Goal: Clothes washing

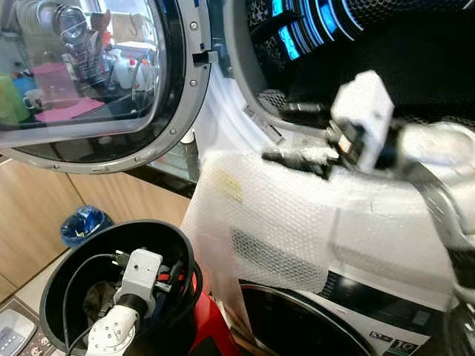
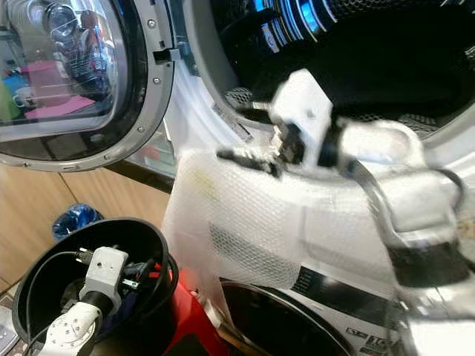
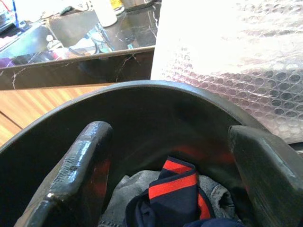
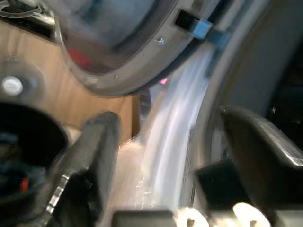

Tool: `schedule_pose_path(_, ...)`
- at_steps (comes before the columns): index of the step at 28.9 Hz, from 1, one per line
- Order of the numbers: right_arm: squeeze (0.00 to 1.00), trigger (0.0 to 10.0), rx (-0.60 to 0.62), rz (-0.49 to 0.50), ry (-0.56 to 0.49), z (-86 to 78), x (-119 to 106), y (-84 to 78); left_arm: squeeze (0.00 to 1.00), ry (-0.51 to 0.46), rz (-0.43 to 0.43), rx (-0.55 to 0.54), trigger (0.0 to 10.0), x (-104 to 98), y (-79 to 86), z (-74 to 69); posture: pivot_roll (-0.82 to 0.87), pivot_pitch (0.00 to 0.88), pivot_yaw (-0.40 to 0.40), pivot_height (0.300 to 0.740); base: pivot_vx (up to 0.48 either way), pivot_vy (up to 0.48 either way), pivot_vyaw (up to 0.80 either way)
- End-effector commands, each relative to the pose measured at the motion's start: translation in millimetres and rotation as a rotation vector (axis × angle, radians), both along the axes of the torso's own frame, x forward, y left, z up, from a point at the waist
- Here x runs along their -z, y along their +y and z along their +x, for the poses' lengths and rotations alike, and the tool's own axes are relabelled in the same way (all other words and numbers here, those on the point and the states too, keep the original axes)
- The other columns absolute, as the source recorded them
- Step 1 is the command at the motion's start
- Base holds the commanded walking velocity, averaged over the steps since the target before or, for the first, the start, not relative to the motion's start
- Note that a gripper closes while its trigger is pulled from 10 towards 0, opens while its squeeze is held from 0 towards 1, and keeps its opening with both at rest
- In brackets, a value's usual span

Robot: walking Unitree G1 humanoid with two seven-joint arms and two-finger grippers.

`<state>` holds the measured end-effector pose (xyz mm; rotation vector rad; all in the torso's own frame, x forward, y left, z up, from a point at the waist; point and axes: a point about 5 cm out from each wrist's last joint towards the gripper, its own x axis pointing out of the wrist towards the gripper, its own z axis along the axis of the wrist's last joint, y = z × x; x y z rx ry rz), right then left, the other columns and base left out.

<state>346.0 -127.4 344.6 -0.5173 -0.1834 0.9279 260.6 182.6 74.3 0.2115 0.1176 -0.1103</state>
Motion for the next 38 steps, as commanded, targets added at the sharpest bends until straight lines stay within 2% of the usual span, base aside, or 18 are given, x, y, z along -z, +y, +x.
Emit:
schedule_pose_path(1,0.0,10.0,0.096,0.012,0.023,11.9,-3.3,-3.6,0.0,-0.01,-0.005,-0.006,10.0,-4.1,1.5,0.5,-0.01,0.052,0.065,0.74,0.0,0.0,0.0)
schedule_pose_path(2,0.0,10.0,0.174,0.005,0.037,23.0,-5.8,-7.4,0.0,-0.009,-0.005,-0.007,10.0,-4.9,1.1,1.1,-0.01,0.05,0.064,0.74,0.0,0.0,0.0)
schedule_pose_path(7,0.0,10.0,0.23,-0.048,0.054,32.8,-4.4,-11.7,0.0,-0.012,-0.004,-0.01,10.0,-8.5,0.8,3.3,-0.01,0.051,0.065,0.74,0.0,0.0,0.0)
schedule_pose_path(8,0.0,10.0,0.266,-0.098,0.052,39.3,-3.3,-13.8,0.0,-0.013,-0.003,-0.011,10.0,-10.7,1.2,4.5,-0.01,0.051,0.065,0.74,0.0,0.0,0.0)
schedule_pose_path(11,0.0,10.0,0.314,-0.123,0.061,47.5,-3.4,-18.0,0.0,-0.013,-0.001,-0.016,10.0,-13.4,2.5,6.0,0.0,0.05,0.059,0.74,0.0,0.0,0.0)
schedule_pose_path(12,0.0,10.0,0.386,-0.118,0.074,55.4,-4.0,-25.2,0.0,-0.01,0.002,-0.025,10.0,-14.8,3.8,6.4,0.0,0.05,0.058,0.74,0.0,0.0,0.0)
schedule_pose_path(13,0.0,10.0,0.408,-0.117,0.077,57.6,-4.1,-27.4,0.0,-0.009,0.003,-0.028,10.0,-15.0,4.1,6.4,0.0,0.05,0.058,0.74,0.0,0.0,0.0)
schedule_pose_path(16,0.0,10.0,0.533,-0.055,0.093,64.9,-4.5,-39.6,0.0,-0.002,0.006,-0.032,10.0,-14.4,4.5,6.0,0.0,0.05,0.058,0.74,0.0,0.0,0.0)
schedule_pose_path(17,0.0,10.0,0.533,-0.055,0.093,64.9,-4.5,-39.6,0.0,-0.002,0.006,-0.032,10.0,-14.4,4.5,6.0,0.0,0.05,0.058,0.74,0.0,0.0,0.0)
schedule_pose_path(19,0.0,10.0,0.654,0.067,0.101,69.7,-7.7,-53.0,0.0,0.008,0.01,-0.046,10.0,-13.9,6.2,4.6,0.01,0.052,0.057,0.74,0.0,0.0,0.0)
schedule_pose_path(20,0.0,10.0,0.654,0.067,0.101,69.7,-7.7,-53.0,0.0,0.008,0.01,-0.046,10.0,-13.9,6.2,4.6,0.01,0.052,0.057,0.74,0.0,0.0,0.0)
schedule_pose_path(22,0.0,10.0,0.776,0.163,0.102,72.0,-9.5,-69.3,0.0,0.019,0.015,-0.056,10.0,-13.2,7.7,4.1,0.01,0.051,0.058,0.74,0.0,0.0,0.0)
schedule_pose_path(24,0.0,10.0,0.851,0.206,0.099,72.5,-9.0,-79.3,0.0,0.022,0.016,-0.059,10.0,-13.4,8.6,3.9,0.01,0.052,0.059,0.74,0.0,0.0,0.0)
schedule_pose_path(30,0.0,10.0,1.031,0.28,0.086,71.7,-1.5,-102.2,0.0,0.029,0.021,-0.066,10.0,-14.0,9.8,3.7,0.01,0.051,0.059,0.74,0.0,0.0,0.0)
schedule_pose_path(34,0.0,10.0,1.222,0.333,0.001,66.8,-1.6,-126.6,0.0,0.032,0.026,-0.067,10.0,-14.6,9.5,3.8,0.01,0.049,0.062,0.74,0.0,0.0,0.0)
schedule_pose_path(36,0.0,10.0,1.262,0.347,-0.021,65.4,-2.9,-131.0,0.0,0.032,0.027,-0.068,10.0,-14.9,9.7,3.9,0.01,0.049,0.062,0.74,0.0,0.0,0.0)
schedule_pose_path(38,0.0,10.0,1.329,0.405,-0.047,62.9,-5.6,-137.9,0.0,0.032,0.031,-0.07,10.0,-15.5,10.1,4.4,0.02,0.05,0.063,0.74,0.0,0.0,0.0)
